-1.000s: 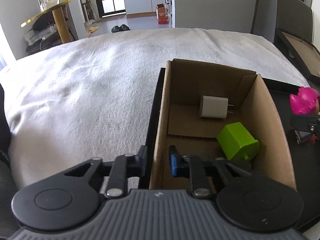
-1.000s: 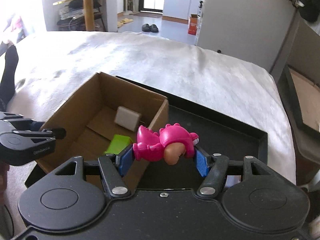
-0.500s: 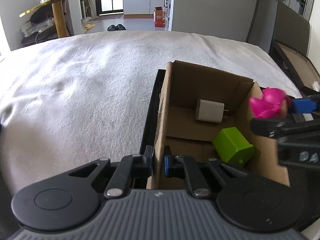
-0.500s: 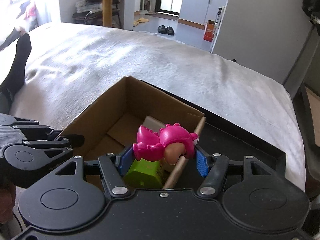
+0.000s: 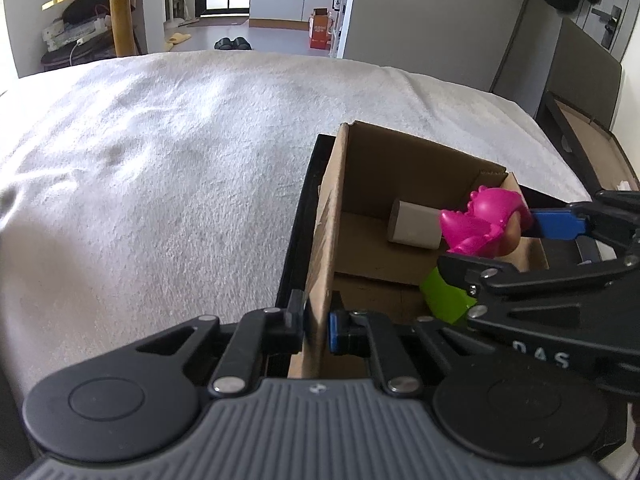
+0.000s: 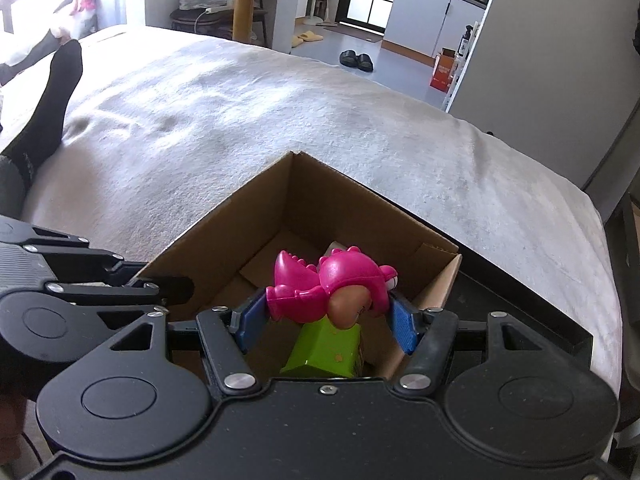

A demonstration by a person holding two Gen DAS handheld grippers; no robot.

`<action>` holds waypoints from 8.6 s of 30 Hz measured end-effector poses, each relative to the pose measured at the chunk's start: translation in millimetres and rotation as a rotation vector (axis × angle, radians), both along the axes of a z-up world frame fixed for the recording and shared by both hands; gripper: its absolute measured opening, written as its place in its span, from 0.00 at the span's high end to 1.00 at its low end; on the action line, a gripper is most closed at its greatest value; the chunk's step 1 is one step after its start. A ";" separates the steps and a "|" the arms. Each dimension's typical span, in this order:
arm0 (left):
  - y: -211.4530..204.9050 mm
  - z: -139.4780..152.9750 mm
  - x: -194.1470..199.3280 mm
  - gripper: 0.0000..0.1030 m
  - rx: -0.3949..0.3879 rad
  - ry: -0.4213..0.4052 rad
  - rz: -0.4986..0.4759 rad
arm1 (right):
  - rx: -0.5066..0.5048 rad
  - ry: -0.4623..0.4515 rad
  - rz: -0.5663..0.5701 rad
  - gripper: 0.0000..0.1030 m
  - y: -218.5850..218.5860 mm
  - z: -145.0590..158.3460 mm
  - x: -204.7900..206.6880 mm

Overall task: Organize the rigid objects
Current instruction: 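Carry the pink doll with the right gripper over the box, then open the right gripper to drop the pink doll into the box, then move the right gripper to the grey cube and close on it, then carry the grey cube with the right gripper into the box, then open the right gripper to release the grey cube, then move the right gripper to the yellow-and-red figurine and grasp it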

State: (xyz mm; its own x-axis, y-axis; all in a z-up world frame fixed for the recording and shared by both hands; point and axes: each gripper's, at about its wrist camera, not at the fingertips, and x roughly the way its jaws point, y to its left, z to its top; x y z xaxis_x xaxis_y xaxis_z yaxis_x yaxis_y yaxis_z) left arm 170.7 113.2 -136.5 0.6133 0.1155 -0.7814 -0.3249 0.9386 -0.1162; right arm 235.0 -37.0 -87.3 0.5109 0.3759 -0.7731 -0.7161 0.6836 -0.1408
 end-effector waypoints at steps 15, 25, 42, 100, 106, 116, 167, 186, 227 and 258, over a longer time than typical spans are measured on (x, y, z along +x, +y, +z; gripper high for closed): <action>1.3 -0.1 -1.7 0.89 -0.015 -0.001 0.001 | 0.080 0.093 -0.060 0.33 -13.0 7.1 3.0; -1.2 3.5 -0.4 0.89 0.009 0.015 -0.015 | 0.098 0.089 -0.118 0.19 -38.8 17.9 -2.0; -17.5 15.2 1.6 0.49 0.094 0.038 -0.025 | 0.105 0.071 -0.227 0.08 -92.8 25.0 -4.4; -38.5 9.1 25.0 0.24 0.232 0.112 -0.014 | 0.139 0.090 -0.369 0.23 -172.7 -50.8 52.6; -37.2 5.3 26.0 0.24 0.234 0.122 -0.011 | 0.084 0.044 -0.395 0.46 -165.9 -64.2 56.3; -35.5 1.9 26.2 0.24 0.229 0.127 -0.006 | 0.170 0.144 -0.430 0.59 -181.4 -68.3 62.7; -9.3 2.9 3.9 0.79 0.093 0.030 0.003 | 0.181 0.019 -0.158 0.59 -58.8 28.8 21.2; 6.0 0.7 0.0 0.79 0.011 0.008 -0.004 | 0.078 0.007 -0.132 0.63 -28.1 8.6 19.3; -25.7 24.6 2.0 0.30 0.150 0.021 -0.020 | 0.108 0.062 -0.321 0.25 -150.6 8.9 12.1; -37.1 11.3 20.7 0.18 0.251 0.079 -0.006 | 0.040 0.050 -0.322 0.37 -183.3 -56.7 54.7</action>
